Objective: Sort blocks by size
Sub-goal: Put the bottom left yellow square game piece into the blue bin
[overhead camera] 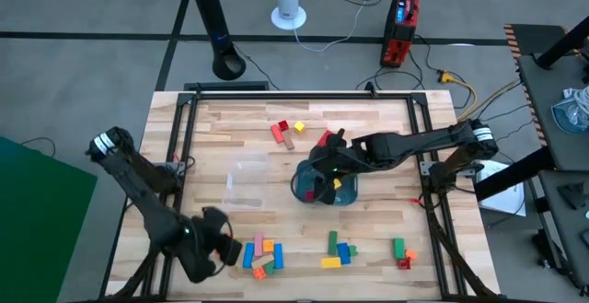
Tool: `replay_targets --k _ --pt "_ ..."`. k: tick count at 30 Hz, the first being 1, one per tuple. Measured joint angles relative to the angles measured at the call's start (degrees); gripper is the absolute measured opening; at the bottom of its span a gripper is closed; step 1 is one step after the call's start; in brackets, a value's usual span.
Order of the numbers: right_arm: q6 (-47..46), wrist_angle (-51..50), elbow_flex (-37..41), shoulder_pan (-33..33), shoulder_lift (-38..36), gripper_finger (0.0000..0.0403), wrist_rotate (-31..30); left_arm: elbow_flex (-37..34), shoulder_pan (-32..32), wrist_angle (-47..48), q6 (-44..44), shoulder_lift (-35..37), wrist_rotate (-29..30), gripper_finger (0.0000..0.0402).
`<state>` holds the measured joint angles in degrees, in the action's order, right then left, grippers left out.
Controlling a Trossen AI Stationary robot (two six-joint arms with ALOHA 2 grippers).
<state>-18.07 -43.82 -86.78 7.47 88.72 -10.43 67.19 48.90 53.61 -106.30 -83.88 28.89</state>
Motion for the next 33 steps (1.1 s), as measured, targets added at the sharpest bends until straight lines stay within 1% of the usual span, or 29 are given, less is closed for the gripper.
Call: replay_targets --k 4,6,9,11,13,16,19,22,24,27,33 --pt "4.82 6.84 0.0 0.57 -2.18 0.0254 2.88 4.01 -3.2 -0.51 14.73 6.17 11.23 0.0088" --pt "8.29 11.57 0.0 1.43 -2.89 0.0259 4.67 6.0 -4.8 -1.7 22.29 9.2 14.8 0.0088" --pt "14.18 18.76 0.0 3.34 -3.42 0.0263 4.72 8.32 -7.59 -4.49 29.6 13.86 16.73 0.0089" --pt "17.71 23.01 0.0 4.76 -3.56 0.0261 3.03 8.97 -9.77 -7.09 32.0 16.87 16.93 0.0089" --pt "21.23 27.35 0.0 6.02 -3.56 0.0255 0.38 8.63 -11.57 -11.86 35.89 19.37 17.04 0.0089" --pt "26.26 34.1 0.0 7.49 -3.56 0.0248 -3.43 6.56 -13.82 -23.81 45.95 22.25 15.63 0.0089" --pt "28.58 40.09 0.0 8.12 -3.56 0.0248 -8.08 4.59 -15.89 -36.63 55.29 23.26 10.91 0.0089" --pt "31.95 42.09 -0.73 8.04 -3.53 0.0261 -9.12 2.5 -17.7 -45.99 60.5 22.89 6.47 0.0089" --pt "34.89 42.22 -2.07 8.13 -3.49 0.0272 -9.16 1.99 -19.03 -47.45 60.68 22.36 4.12 0.0089" --pt "38.96 42.54 -3.85 8.63 -3.38 0.0287 -9.09 1.49 -20.83 -47.43 58.73 21.49 1.54 0.0089" --pt "42.97 41.99 -4.79 9.89 -3.23 0.0308 -8.64 1.45 -24.05 -49.27 58.36 19.82 -2.99 0.009"
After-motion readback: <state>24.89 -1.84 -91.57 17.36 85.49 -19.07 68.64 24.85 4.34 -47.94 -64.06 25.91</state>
